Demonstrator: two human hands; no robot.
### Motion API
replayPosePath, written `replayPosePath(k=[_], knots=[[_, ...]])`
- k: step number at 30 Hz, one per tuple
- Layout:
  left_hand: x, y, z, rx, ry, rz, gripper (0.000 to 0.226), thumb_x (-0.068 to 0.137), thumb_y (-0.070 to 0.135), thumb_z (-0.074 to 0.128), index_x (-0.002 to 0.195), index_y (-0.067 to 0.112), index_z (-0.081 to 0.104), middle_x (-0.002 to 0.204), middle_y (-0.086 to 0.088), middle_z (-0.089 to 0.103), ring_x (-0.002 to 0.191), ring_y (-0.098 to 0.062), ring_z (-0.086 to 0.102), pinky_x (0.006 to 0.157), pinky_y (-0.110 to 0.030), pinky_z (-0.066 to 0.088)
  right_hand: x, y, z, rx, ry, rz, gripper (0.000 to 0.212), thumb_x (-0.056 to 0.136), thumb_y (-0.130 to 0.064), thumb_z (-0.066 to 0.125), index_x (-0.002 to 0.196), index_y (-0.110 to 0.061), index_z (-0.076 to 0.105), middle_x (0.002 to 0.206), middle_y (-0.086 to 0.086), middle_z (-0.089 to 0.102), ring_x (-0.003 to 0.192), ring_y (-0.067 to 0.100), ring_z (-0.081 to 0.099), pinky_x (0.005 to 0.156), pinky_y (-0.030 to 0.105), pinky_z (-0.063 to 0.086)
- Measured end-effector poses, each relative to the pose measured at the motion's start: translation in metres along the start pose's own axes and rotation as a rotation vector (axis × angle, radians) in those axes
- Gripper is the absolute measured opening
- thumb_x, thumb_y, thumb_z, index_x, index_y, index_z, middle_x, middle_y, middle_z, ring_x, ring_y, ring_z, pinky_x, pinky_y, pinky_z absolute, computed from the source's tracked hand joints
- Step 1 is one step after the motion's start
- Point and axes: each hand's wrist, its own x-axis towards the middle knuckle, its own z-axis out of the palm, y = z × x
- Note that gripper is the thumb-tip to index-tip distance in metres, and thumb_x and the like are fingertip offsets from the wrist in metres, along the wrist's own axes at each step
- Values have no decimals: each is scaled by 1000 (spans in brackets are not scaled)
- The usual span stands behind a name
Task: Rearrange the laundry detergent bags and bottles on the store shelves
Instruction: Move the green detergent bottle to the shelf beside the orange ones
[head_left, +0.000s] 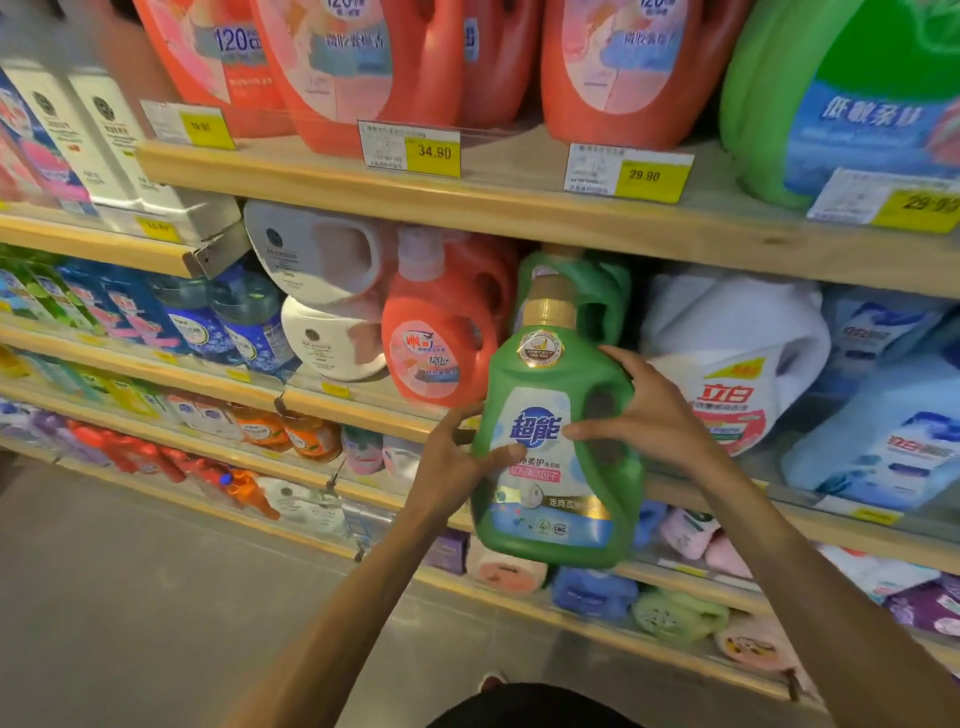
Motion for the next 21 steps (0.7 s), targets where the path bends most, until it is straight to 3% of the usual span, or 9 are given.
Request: replayPosePath(k=[3,6,10,13,15,17,19,21], knots=[[37,11,6,-6,-1,49,63,52,44,92,109,37,64,104,4,76,98,-22,73,86,-49,60,31,3,-8,-34,45,2,118,42,-43,98,145,-29,42,130,-3,59,117,13,57,100,31,47],[69,15,10,-28,-9,76,69,54,37,93,115,31,64,106,-2,77,101,-24,72,86,-43,60,57,5,-17,-23,57,-15,118,43,-40,99,145,-22,43,130,-6,62,116,11,60,104,34,47],[98,17,17,-58,-49,121,63,68,13,92,123,19,61,106,-10,75,89,-18,72,69,-27,58,78,7,-22,-71,106,-36,116,50,-34,98,149,-20,37,137,-1,57,122,15,56,103,29,44],[116,17,19,-48,-65,155,64,70,8,89,125,17,58,107,-10,72,86,-11,71,67,-23,56,86,15,-22,-49,156,-80,112,53,-26,97,147,-23,38,138,-6,53,121,8,51,98,19,39],[127,18,20,-23,-63,183,64,70,7,89,124,16,56,108,-12,71,89,-11,71,69,-27,58,89,16,-22,-49,198,-107,110,50,-29,98,144,-30,40,133,-13,53,120,6,51,99,19,39],[136,19,22,-8,-67,215,63,71,3,88,123,11,54,109,-12,70,91,-9,72,72,-31,61,93,17,-23,-70,240,-133,109,45,-41,96,139,-42,40,134,-17,53,125,11,52,104,29,43],[145,18,23,-17,-69,224,65,70,3,89,124,12,53,113,-11,70,98,-15,72,78,-38,62,96,18,-22,-113,282,-154,110,42,-47,93,138,-41,40,138,-8,52,128,17,50,106,37,44],[154,15,22,-3,-61,218,73,63,15,95,123,19,54,116,-10,72,106,-23,72,84,-49,61,95,17,-19,-167,320,-172,112,44,-42,95,142,-34,40,140,0,48,129,20,46,106,35,43]])
